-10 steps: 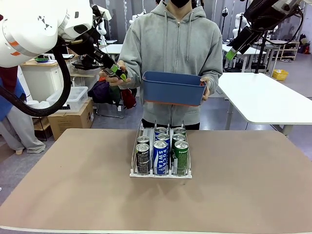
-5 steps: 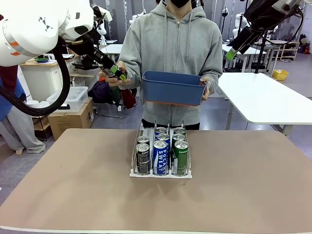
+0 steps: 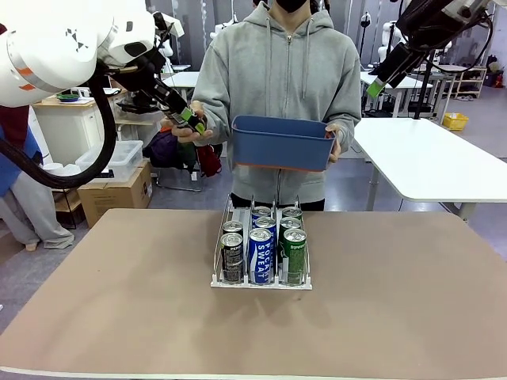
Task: Fill the beverage cans into the dispenser.
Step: Place the picked Pepsi coke in the line of the Automatic Can Dispenser with the same cans.
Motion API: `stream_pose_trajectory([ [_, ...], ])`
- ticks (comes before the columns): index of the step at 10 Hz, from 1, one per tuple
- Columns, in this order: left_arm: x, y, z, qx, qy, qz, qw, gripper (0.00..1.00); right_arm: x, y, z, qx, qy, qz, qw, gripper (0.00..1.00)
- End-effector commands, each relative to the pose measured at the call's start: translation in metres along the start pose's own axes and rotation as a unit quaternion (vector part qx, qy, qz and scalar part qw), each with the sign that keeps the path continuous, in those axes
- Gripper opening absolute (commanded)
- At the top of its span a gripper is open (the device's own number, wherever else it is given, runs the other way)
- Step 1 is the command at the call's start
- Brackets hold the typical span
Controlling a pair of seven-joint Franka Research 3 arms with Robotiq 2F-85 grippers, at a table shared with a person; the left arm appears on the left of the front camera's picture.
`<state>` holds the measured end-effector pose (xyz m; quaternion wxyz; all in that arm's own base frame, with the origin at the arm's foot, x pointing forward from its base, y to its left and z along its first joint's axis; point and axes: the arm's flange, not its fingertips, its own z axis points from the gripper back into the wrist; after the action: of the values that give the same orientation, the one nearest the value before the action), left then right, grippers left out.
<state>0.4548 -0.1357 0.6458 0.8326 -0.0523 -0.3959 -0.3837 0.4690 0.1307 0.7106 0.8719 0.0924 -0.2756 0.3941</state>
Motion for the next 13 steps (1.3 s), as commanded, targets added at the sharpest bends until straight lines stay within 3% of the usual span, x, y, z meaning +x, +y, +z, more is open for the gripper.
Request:
stream_pose_trajectory([
  [1,-0.0012,0.0016,0.0026,0.003,-0.005,-0.012,1.0,0.09,-0.0027,0.0006,0.0009,0.0,0.0,0.0,1.0,1.0],
  [13,-0.0012,0.0016,0.0026,0.003,-0.005,-0.012,1.0,0.09,-0.0027,0.0006,0.0009,0.0,0.0,0.0,1.0,1.0],
])
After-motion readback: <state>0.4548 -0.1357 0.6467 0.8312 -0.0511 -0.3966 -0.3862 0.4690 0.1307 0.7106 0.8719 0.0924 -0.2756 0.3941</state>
